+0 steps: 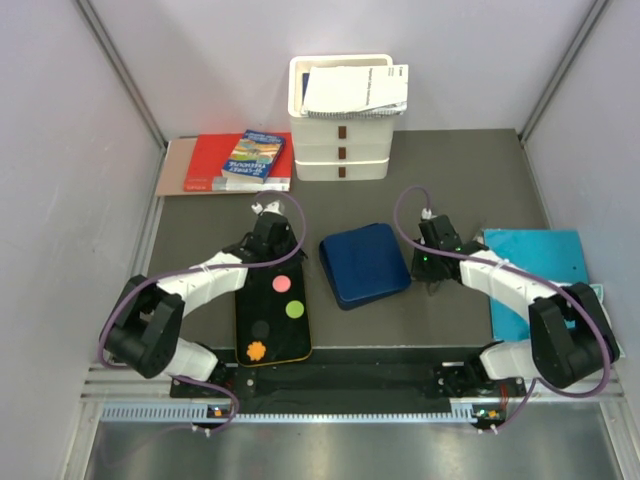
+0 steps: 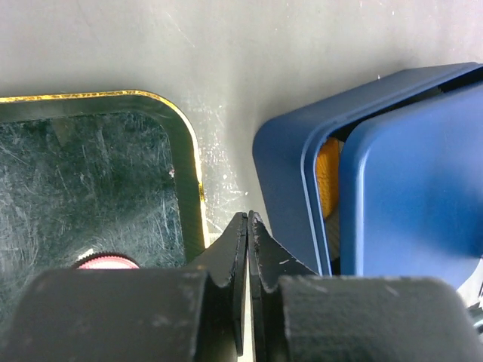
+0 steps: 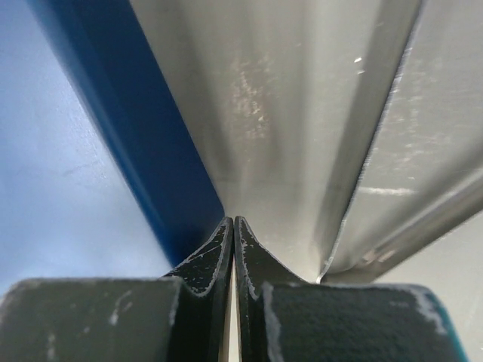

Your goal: Pack the cookies

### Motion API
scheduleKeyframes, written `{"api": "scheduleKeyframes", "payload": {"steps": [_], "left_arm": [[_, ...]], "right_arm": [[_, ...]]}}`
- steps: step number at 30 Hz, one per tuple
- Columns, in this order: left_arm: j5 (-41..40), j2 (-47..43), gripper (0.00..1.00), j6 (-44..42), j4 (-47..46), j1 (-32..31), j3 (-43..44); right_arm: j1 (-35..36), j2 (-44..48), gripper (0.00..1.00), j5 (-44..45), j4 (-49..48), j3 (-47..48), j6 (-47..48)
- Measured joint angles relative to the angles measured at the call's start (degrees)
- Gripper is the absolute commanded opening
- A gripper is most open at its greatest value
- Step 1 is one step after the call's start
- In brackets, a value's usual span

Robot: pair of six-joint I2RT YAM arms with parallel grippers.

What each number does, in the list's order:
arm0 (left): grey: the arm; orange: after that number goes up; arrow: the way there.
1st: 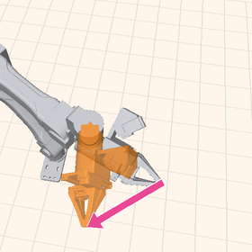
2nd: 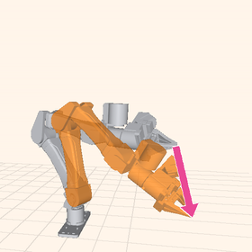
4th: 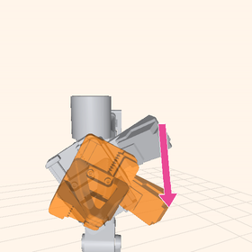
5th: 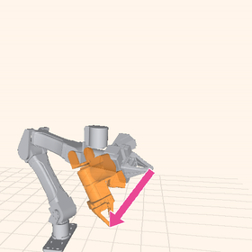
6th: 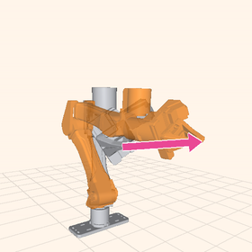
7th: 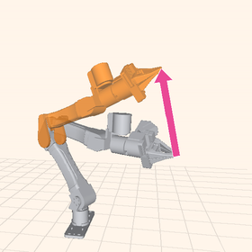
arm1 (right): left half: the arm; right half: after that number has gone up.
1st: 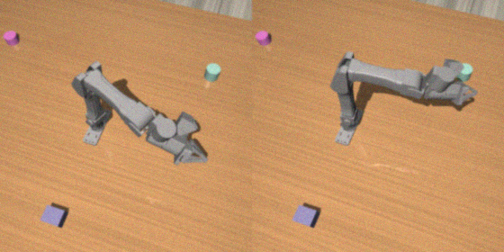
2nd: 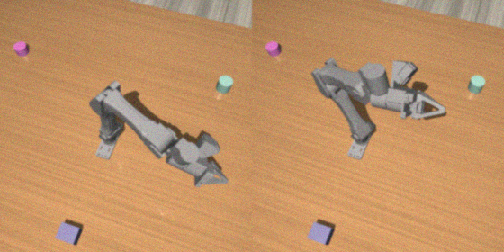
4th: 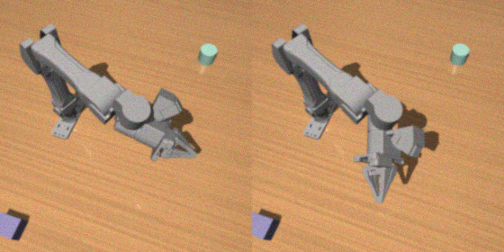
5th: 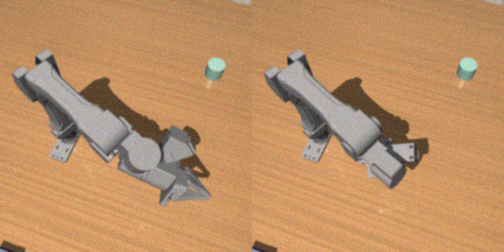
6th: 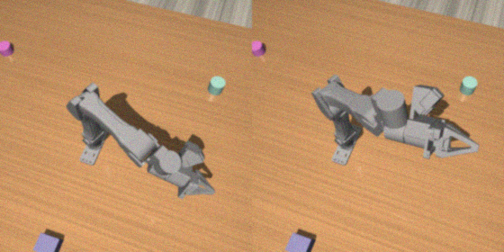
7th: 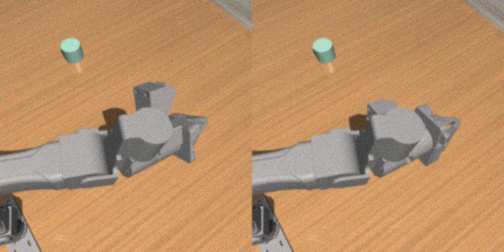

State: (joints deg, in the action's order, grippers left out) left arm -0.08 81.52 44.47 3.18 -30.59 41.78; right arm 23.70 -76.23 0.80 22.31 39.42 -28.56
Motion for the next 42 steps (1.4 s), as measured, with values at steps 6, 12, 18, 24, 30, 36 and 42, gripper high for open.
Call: {"api": "scheduleKeyframes", "payload": {"steps": [6,12,18,24,30,36,42], "left_arm": [[0.7,0.04,0.04,0.02,-0.07,0.0,0.0],[1.33,0.26,0.04,0.02,-0.17,0.0,-0.17],[1.97,1.16,0.06,-0.02,-0.13,0.0,-0.2],[1.92,1.4,0.06,-0.04,-0.11,0.0,-0.2],[1.99,1.4,0.06,0.0,-0.11,0.0,-0.2],[2.23,1.66,0.06,0.04,-0.15,0.0,-0.2],[2.84,2.32,0.06,0.37,-0.2,0.0,-0.2]], "right_arm": [[0.83,-1.22,0.0,-0.22,-0.04,0.2,-0.2],[0.9,-1.31,0.0,-0.26,-0.11,2.25,-0.24],[0.9,-1.01,0.0,-0.2,0.17,3.1,-0.55],[0.87,-0.76,0.0,2.43,2.86,5.75,-0.35],[-0.44,-2.4,0.0,4.5,3.93,10.95,0.52],[-1.73,-10.4,0.0,5.6,3.63,18.53,1.64],[-1.84,-17.27,0.0,4.81,3.39,22.27,2.01]]}}
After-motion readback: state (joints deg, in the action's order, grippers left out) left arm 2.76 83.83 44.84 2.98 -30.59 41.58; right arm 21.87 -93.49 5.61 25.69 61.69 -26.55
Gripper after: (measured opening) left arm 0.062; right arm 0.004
